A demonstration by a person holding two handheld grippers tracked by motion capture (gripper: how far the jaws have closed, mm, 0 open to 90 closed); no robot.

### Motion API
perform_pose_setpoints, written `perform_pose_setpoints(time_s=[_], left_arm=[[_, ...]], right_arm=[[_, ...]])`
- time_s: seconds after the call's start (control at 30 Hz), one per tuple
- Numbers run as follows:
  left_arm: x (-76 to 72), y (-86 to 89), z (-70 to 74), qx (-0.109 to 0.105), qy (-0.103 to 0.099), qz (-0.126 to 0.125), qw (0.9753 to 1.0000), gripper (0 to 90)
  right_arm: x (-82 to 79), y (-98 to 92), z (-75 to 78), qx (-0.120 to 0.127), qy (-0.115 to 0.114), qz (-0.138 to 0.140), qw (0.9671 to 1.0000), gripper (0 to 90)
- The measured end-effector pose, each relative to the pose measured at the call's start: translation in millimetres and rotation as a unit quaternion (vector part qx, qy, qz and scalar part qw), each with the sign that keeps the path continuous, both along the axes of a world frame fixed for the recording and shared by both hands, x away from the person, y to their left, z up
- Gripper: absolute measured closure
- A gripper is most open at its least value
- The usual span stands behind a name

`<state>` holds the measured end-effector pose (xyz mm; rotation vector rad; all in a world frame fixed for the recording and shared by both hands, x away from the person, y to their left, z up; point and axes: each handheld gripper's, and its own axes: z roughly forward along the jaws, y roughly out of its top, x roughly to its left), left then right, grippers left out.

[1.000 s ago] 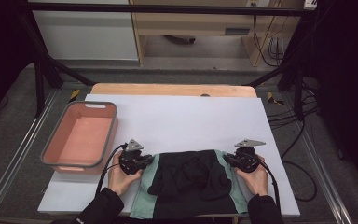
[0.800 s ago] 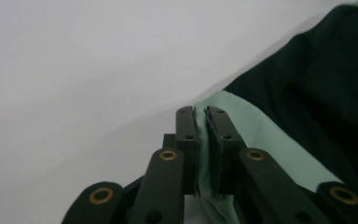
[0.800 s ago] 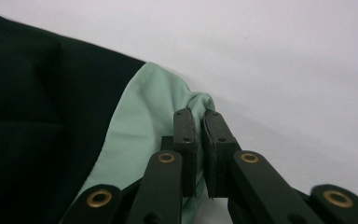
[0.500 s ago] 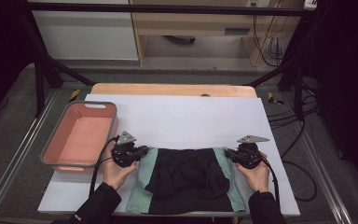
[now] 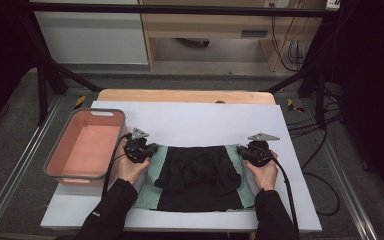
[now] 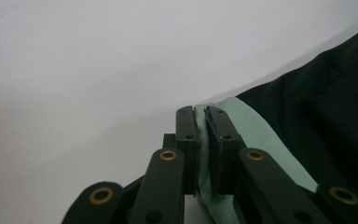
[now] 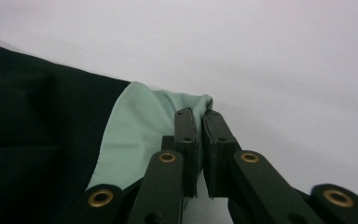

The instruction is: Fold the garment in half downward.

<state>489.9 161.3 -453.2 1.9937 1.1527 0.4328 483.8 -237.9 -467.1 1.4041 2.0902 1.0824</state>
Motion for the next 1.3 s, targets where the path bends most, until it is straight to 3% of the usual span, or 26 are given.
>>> perform_pose_setpoints(time_s=[0.2, 0.27, 0.3, 0.37, 0.43, 0.5, 0.7, 0.83, 1.0, 1.2, 1.27, 1.3], left_arm=[[-3.1, -0.1, 1.6, 0.007, -0.004, -0.007, 0.9999, 79.7], [-7.6, 1.8, 6.7, 0.005, -0.012, -0.010, 0.9999, 68.9], [-9.7, 2.9, 9.0, -0.001, -0.013, -0.011, 0.9998, 57.3], [-16.5, 6.4, 16.6, -0.012, -0.015, -0.014, 0.9997, 45.4], [-21.5, 7.3, 23.1, -0.014, -0.014, -0.018, 0.9996, 33.3], [-27.5, 7.1, 30.5, -0.017, -0.022, -0.025, 0.9993, 26.1], [-39.0, -3.3, 41.0, -0.048, -0.004, -0.052, 0.9974, 11.1], [-41.1, -16.4, 41.1, -0.049, 0.007, -0.065, 0.9967, 12.5], [-37.5, -33.2, 35.1, -0.068, 0.032, -0.088, 0.9933, 29.2], [-35.2, -44.9, 19.3, -0.052, 0.053, -0.068, 0.9949, 44.2], [-36.4, -45.1, 14.7, -0.048, 0.059, -0.066, 0.9949, 53.8], [-37.4, -45.0, 13.3, -0.048, 0.063, -0.067, 0.9947, 59.2]], right_arm=[[1.2, -1.1, -2.3, 0.000, 0.000, 0.006, 1.0000, 82.6], [-2.0, -2.1, 2.6, 0.004, -0.009, 0.009, 0.9999, 75.5], [-5.5, -3.2, 7.3, 0.004, -0.023, 0.008, 0.9997, 68.2], [-12.1, -5.4, 15.4, 0.015, -0.041, 0.007, 0.9990, 55.9], [-19.2, -6.2, 22.8, 0.022, -0.045, 0.010, 0.9987, 45.7], [-27.5, -5.5, 28.9, 0.028, -0.045, 0.019, 0.9984, 41.0], [-45.3, 5.4, 38.0, 0.042, -0.034, 0.060, 0.9968, 30.5], [-49.5, 16.0, 38.6, 0.049, -0.025, 0.089, 0.9945, 35.4], [-49.6, 28.9, 34.9, 0.044, -0.006, 0.109, 0.9930, 47.2], [-50.1, 37.1, 30.9, 0.047, 0.015, 0.119, 0.9916, 60.2], [-50.7, 38.5, 29.4, 0.043, 0.020, 0.121, 0.9915, 66.8], [-51.2, 38.6, 28.5, 0.037, 0.023, 0.123, 0.9914, 74.7]])
